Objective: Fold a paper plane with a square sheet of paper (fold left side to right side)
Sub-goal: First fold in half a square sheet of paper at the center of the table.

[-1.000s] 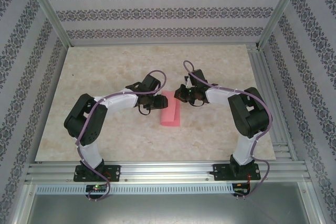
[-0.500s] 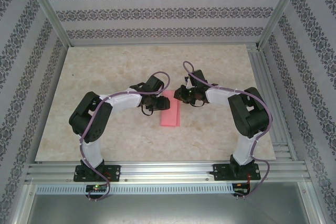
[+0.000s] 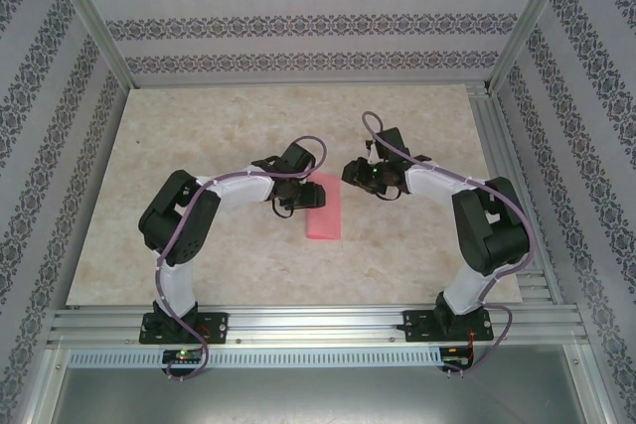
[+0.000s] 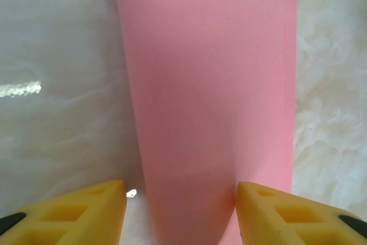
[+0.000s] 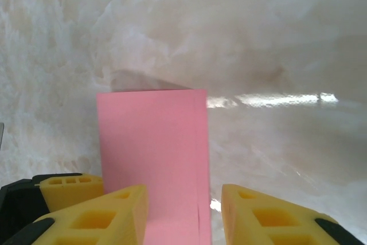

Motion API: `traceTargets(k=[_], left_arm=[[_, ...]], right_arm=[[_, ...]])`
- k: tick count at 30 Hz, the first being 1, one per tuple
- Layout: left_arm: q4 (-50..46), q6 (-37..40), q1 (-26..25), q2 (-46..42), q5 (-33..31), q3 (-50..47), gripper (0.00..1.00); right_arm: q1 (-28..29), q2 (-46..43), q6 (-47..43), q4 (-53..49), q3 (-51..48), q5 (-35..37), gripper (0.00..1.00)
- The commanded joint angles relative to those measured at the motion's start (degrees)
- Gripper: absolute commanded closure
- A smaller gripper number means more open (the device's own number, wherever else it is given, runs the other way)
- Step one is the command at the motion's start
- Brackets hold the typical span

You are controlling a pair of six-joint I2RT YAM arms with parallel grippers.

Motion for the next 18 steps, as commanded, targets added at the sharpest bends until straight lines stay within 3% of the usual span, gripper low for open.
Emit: traceTargets(k=[1, 18], left_arm=[[-1.29, 0.64, -1.06, 1.36, 0.12, 1.51, 0.45], [-4.22, 1.94, -2.40, 3.44, -1.24, 4.24, 0.44]], right_arm=[[-0.66, -1.83, -1.62, -0.91, -2.40, 1.70, 0.61], [-0.96, -2.65, -0.92, 0.62, -3.76, 0.47, 0.63]])
